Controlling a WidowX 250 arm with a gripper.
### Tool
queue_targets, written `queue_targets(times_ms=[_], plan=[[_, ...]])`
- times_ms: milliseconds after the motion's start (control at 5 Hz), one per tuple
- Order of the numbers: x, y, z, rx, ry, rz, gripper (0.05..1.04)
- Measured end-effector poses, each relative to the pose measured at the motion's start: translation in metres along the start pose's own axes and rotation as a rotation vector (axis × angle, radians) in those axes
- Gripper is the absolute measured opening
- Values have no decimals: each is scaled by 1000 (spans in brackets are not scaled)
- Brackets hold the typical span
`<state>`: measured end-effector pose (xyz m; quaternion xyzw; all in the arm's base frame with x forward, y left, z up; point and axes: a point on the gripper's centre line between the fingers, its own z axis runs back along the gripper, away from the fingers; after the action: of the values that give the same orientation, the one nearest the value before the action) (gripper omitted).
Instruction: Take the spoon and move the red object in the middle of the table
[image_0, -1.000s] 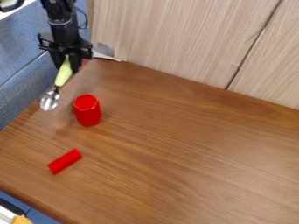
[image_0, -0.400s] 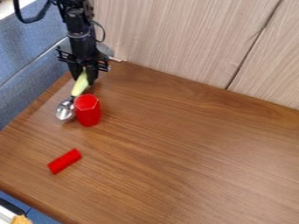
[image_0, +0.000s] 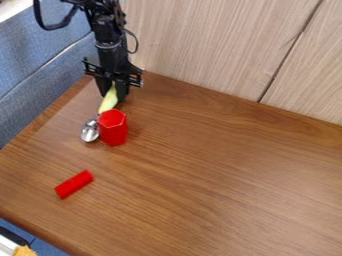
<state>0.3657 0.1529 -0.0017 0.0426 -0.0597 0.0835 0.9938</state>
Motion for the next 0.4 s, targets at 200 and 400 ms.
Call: queue_targets(times_ms=[200,400], plan=[[-5,-23,4,-10,6,-27,394],[-7,-45,10,-39,-10,-64,394]])
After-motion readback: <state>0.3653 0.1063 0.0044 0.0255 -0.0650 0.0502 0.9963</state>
